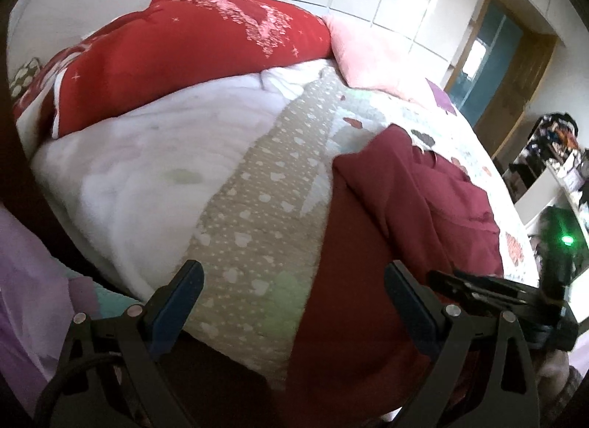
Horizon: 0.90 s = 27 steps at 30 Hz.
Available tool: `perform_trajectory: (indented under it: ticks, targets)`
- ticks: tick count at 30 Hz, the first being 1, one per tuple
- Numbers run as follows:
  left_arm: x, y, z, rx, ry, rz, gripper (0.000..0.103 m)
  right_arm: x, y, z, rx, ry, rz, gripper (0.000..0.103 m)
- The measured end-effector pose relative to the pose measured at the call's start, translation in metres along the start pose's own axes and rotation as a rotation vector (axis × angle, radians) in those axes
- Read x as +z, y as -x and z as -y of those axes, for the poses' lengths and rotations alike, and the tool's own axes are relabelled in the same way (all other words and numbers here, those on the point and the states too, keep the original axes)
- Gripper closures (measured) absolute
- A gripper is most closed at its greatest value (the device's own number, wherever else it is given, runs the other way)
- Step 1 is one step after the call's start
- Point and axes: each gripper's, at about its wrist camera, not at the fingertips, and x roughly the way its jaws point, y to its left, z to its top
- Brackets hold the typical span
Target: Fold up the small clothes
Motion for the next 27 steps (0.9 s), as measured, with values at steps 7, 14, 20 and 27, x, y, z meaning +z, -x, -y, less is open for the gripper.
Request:
perform_trajectory:
  ticks: [7, 14, 20, 27]
  targets:
    - [-0.003, 0.01, -0.029, -0.009, 0.017, 0.038, 0.005, 0.03, 0.016, -0.037, 0.013, 0.116, 0.07, 0.093]
    - [-0.008, 0.02, -0.04, -0.03, 0.003, 0.065, 0.005, 0.105, -0.05, -0.117, 0.25, 0.155, 0.021, 0.089]
    - [-0.008, 0.015, -0.049, -0.022, 0.023, 0.054, 0.005, 0.105, -0.058, -0.109, 0.312, 0.118, 0.017, 0.057]
    - [-0.003, 0.01, -0.047, -0.07, 0.062, 0.075, 0.005, 0.076, -0.018, 0.015, -0.139, 0.152, 0.09, 0.046]
